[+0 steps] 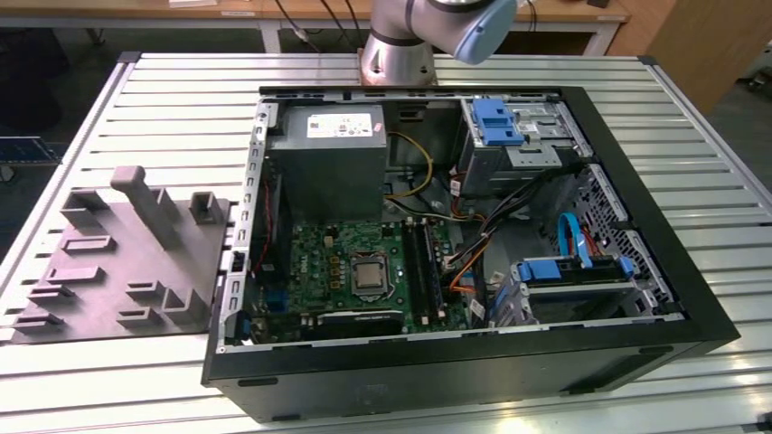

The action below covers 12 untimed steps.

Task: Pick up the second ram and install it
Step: 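Pick up the second ram and move it above second insertion slot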

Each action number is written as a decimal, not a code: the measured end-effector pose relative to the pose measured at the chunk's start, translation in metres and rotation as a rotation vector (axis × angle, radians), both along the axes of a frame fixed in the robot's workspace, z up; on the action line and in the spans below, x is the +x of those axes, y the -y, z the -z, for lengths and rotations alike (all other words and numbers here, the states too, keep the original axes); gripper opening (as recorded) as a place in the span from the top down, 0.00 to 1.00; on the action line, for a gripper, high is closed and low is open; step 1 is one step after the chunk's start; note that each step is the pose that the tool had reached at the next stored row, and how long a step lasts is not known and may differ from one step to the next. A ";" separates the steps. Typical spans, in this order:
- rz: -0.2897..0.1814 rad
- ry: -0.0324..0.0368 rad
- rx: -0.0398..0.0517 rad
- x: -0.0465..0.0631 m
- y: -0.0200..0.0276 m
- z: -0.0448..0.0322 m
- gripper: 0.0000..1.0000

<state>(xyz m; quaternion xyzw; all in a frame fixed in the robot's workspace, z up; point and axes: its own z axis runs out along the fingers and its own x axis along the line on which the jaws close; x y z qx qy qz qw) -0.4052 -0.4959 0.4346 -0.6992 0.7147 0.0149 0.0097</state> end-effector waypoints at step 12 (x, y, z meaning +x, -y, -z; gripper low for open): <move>0.000 -0.0018 0.0000 0.035 0.0002 0.0000 0.89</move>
